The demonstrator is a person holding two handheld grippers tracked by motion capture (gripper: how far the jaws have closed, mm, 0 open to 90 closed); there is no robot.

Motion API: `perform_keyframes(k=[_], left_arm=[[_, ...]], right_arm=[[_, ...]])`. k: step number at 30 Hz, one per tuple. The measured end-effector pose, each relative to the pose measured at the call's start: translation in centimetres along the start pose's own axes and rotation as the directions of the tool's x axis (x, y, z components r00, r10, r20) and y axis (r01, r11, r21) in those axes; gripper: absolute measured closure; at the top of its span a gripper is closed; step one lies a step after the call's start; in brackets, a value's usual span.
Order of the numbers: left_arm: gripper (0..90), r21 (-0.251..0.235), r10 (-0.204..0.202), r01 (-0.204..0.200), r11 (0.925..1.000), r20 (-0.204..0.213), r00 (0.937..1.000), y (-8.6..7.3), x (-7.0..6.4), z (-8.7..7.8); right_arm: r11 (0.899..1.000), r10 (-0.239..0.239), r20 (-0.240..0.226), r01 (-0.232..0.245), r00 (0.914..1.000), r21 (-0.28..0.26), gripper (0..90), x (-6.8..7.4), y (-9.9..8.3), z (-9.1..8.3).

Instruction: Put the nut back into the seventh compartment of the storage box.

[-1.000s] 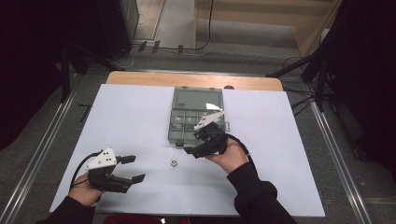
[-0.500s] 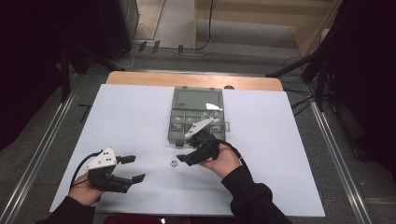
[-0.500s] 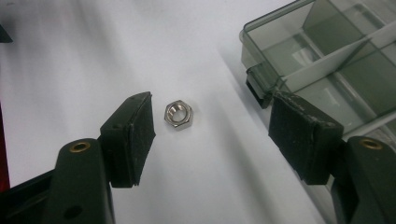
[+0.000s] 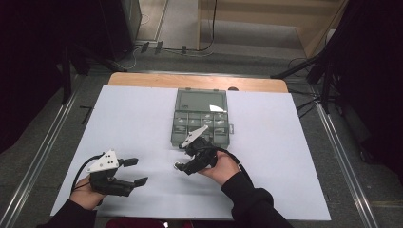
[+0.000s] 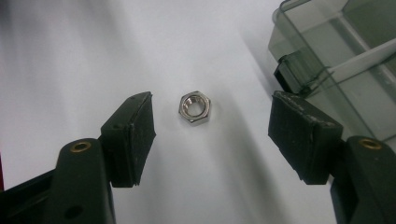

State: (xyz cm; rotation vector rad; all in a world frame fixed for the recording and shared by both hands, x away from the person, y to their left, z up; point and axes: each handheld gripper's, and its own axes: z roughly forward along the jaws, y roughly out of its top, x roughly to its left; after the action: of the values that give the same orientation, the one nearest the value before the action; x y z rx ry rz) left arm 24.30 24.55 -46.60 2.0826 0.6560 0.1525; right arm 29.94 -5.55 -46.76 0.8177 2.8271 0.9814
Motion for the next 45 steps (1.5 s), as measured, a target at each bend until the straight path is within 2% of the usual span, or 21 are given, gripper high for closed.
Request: perform_keyframes(k=[9, 12, 17, 20, 23, 26, 31, 34, 36, 39, 41, 45], left_arm=[[22.7, -0.001, -0.002, 0.002, 1.0000, -0.001, 1.0000, 0.0, 0.0, 0.0], [22.7, -0.002, -0.002, 0.002, 1.0000, 0.000, 1.0000, 0.0, 0.0, 0.0], [22.7, -0.001, -0.003, 0.003, 1.0000, -0.001, 1.0000, 0.0, 0.0, 0.0], [22.7, -0.001, -0.002, 0.002, 1.0000, -0.001, 1.0000, 0.0, 0.0, 0.0], [22.7, -0.001, -0.002, 0.002, 1.0000, -0.002, 1.0000, 0.0, 0.0, 0.0], [22.7, 0.002, -0.001, 0.001, 1.0000, -0.002, 1.0000, 0.0, 0.0, 0.0], [22.7, 0.002, -0.001, 0.001, 1.0000, -0.004, 1.0000, 0.0, 0.0, 0.0], [22.7, 0.003, -0.003, 0.003, 1.0000, -0.005, 1.0000, 0.0, 0.1, 0.0], [22.7, 0.005, -0.003, 0.003, 1.0000, -0.005, 1.0000, 0.0, 0.0, 0.0], [22.7, 0.002, -0.003, 0.003, 1.0000, -0.004, 1.0000, 0.0, 0.0, 0.1], [22.7, 0.004, -0.003, 0.003, 1.0000, -0.004, 1.0000, 0.0, 0.0, 0.0], [22.7, 0.004, -0.002, 0.002, 1.0000, -0.002, 1.0000, 0.0, 0.0, 0.0]], right_arm=[[0.999, 0.005, 0.005, -0.006, 1.0000, 0.050, 32.7, 0.2, -0.2, 1.1], [0.997, -0.023, 0.010, 0.022, 0.9997, 0.071, 35.4, 0.5, -0.3, 1.7], [0.994, -0.019, 0.010, 0.018, 0.9998, 0.106, 38.7, 0.8, -0.3, 2.3], [0.995, -0.031, 0.012, 0.030, 0.9995, 0.100, 45.8, 1.0, -0.2, 2.7], [0.994, -0.040, 0.023, 0.038, 0.9989, 0.098, 48.6, 1.2, -0.1, 2.9], [0.995, -0.046, 0.041, 0.042, 0.9981, 0.096, 56.2, 1.5, 0.2, 3.2], [0.995, -0.058, 0.043, 0.055, 0.9974, 0.081, 57.6, 1.8, 0.6, 3.6], [0.995, -0.069, 0.073, 0.063, 0.9949, 0.078, 64.3, 2.1, 0.7, 3.9], [0.996, -0.056, 0.086, 0.050, 0.9947, 0.074, 69.7, 2.2, 0.7, 3.9], [0.997, -0.043, 0.084, 0.038, 0.9955, 0.066, 70.9, 2.0, 0.7, 3.9], [0.999, -0.024, 0.071, 0.021, 0.9972, 0.046, 71.1, 1.8, 0.4, 3.8], [0.999, 0.001, 0.049, -0.003, 0.9988, 0.046, 71.2, 1.5, 0.4, 3.7]])
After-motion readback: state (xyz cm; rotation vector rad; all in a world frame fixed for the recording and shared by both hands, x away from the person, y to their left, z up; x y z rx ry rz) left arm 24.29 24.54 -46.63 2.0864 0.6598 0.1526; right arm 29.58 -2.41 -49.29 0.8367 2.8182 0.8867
